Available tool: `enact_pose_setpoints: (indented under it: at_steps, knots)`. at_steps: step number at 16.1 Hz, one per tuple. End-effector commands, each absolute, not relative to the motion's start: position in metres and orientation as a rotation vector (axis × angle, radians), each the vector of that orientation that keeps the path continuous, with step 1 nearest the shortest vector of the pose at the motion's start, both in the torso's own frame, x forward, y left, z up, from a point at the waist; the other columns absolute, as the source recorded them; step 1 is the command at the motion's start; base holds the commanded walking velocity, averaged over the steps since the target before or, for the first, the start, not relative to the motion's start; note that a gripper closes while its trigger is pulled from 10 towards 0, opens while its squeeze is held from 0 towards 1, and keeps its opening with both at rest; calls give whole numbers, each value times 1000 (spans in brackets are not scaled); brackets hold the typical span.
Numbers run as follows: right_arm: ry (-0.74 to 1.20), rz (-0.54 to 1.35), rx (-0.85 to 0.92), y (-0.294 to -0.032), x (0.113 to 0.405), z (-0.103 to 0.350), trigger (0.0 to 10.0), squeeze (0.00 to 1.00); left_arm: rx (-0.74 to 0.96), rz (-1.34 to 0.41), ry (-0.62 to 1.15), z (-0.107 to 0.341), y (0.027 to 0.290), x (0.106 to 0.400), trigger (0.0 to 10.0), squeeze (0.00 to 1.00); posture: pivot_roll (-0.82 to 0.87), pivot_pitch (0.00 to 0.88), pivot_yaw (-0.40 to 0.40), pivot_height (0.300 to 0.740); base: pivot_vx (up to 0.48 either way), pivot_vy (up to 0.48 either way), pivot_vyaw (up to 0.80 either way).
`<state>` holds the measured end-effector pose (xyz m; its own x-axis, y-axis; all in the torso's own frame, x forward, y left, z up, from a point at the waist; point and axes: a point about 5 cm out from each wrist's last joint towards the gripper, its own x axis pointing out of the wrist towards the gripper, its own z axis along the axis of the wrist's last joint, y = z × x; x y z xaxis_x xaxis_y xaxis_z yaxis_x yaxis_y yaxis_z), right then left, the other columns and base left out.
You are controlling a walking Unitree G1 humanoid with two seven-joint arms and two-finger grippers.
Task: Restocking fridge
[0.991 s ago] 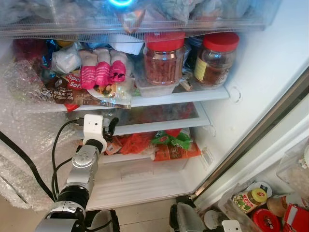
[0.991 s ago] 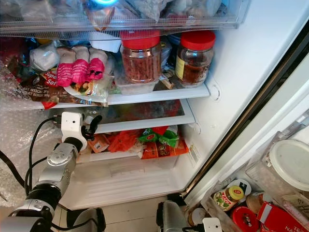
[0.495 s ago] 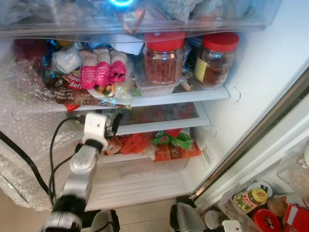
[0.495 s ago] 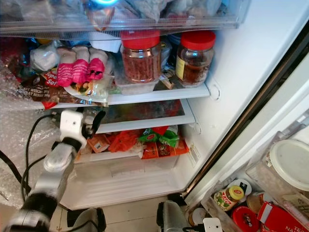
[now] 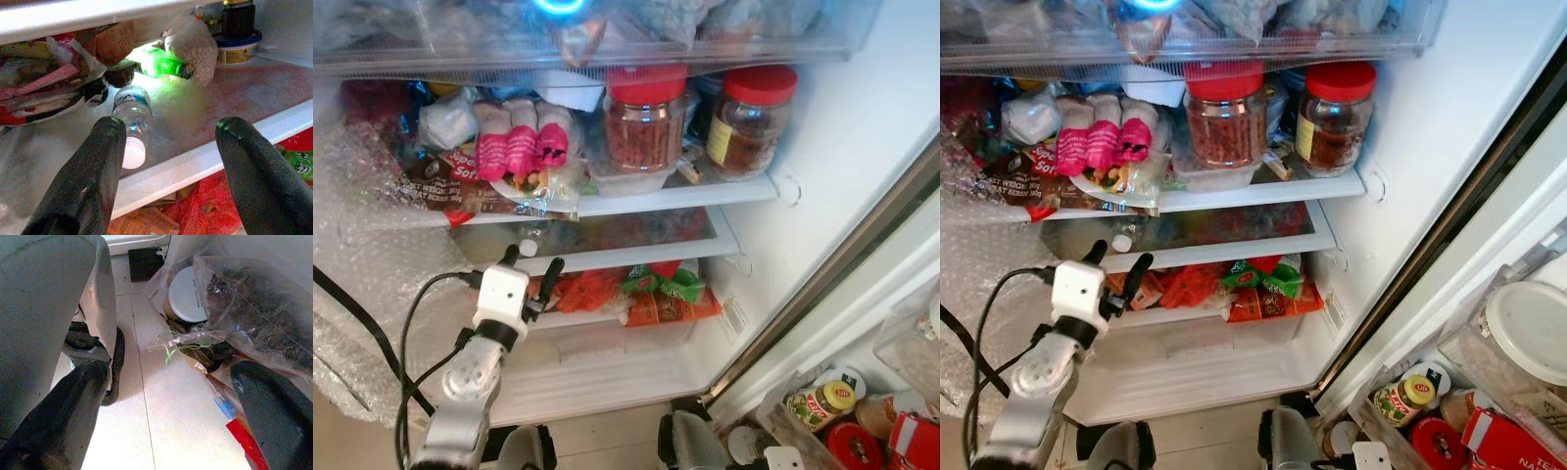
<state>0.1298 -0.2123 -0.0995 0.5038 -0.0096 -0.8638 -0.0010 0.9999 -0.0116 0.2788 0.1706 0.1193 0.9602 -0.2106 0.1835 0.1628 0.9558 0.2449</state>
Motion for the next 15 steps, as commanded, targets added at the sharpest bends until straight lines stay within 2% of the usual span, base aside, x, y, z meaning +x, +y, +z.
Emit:
enact_pose_setpoints:
  at_steps: [1, 15]
  knots:
    - [1061, -1, 6, -208, 125, -102, 10000, 0, 244, -193, -191, 118, 171, 272, 10000, 0, -40, 92, -42, 618, 0, 0, 0]
    - [1060, -1, 6, -208, 124, -102, 10000, 0, 251, -181, -128, 117, 176, 263, 10000, 0, -45, 61, -38, 618, 0, 0, 0]
